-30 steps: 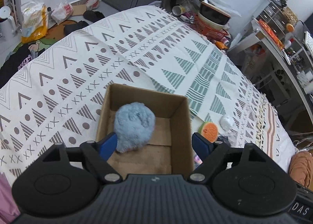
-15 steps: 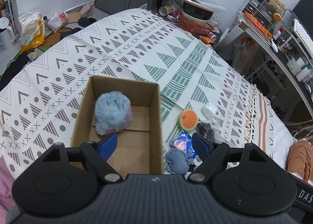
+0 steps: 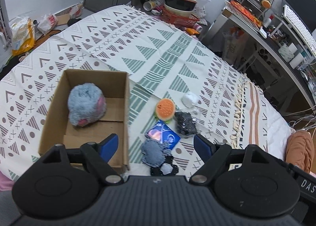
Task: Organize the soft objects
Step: 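Move the left tool back to the denim cloth piece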
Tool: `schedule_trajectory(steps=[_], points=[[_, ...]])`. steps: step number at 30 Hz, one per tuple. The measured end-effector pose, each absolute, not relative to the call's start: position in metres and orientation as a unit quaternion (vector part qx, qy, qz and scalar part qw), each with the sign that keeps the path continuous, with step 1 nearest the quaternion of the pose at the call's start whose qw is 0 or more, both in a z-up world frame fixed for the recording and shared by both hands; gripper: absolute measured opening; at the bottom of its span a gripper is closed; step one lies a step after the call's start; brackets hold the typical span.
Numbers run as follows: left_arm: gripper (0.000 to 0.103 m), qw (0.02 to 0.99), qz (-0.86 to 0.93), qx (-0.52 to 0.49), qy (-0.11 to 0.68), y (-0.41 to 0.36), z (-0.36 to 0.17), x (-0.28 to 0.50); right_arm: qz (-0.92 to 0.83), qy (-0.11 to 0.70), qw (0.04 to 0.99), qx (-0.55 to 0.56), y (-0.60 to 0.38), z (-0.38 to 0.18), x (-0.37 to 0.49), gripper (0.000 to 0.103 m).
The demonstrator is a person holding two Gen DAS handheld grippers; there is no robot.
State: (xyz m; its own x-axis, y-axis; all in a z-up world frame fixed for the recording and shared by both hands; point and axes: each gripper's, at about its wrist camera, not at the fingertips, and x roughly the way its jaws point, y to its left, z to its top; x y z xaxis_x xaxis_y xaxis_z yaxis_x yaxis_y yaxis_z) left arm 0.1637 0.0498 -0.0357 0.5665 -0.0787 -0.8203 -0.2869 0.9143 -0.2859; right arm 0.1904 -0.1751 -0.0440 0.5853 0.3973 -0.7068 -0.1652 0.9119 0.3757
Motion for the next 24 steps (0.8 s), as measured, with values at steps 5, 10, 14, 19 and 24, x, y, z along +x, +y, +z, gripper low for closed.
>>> schedule_trajectory(steps=[5, 10, 14, 19, 24], points=[[0.082, 0.861, 0.053, -0.196, 0.466, 0.033, -0.040, 0.169, 0.156, 0.427, 0.879, 0.144, -0.192, -0.050, 0.196, 0.102], [0.082, 0.857, 0.046, -0.189, 0.477, 0.017, -0.049, 0.178, 0.155, 0.434, 0.874, 0.151, -0.205, -0.062, 0.205, 0.102], [0.082, 0.853, 0.044, -0.187, 0.485, 0.010, -0.058, 0.184, 0.154, 0.446, 0.868, 0.153, -0.213, -0.079, 0.214, 0.102], [0.082, 0.852, 0.052, -0.196, 0.483, 0.006, -0.070, 0.187, 0.164, 0.452, 0.860, 0.172, -0.221, -0.102, 0.225, 0.102], [0.078, 0.841, 0.060, -0.196, 0.501, 0.004, -0.090, 0.194, 0.187, 0.465, 0.845, 0.188, -0.218, -0.127, 0.229, 0.097]])
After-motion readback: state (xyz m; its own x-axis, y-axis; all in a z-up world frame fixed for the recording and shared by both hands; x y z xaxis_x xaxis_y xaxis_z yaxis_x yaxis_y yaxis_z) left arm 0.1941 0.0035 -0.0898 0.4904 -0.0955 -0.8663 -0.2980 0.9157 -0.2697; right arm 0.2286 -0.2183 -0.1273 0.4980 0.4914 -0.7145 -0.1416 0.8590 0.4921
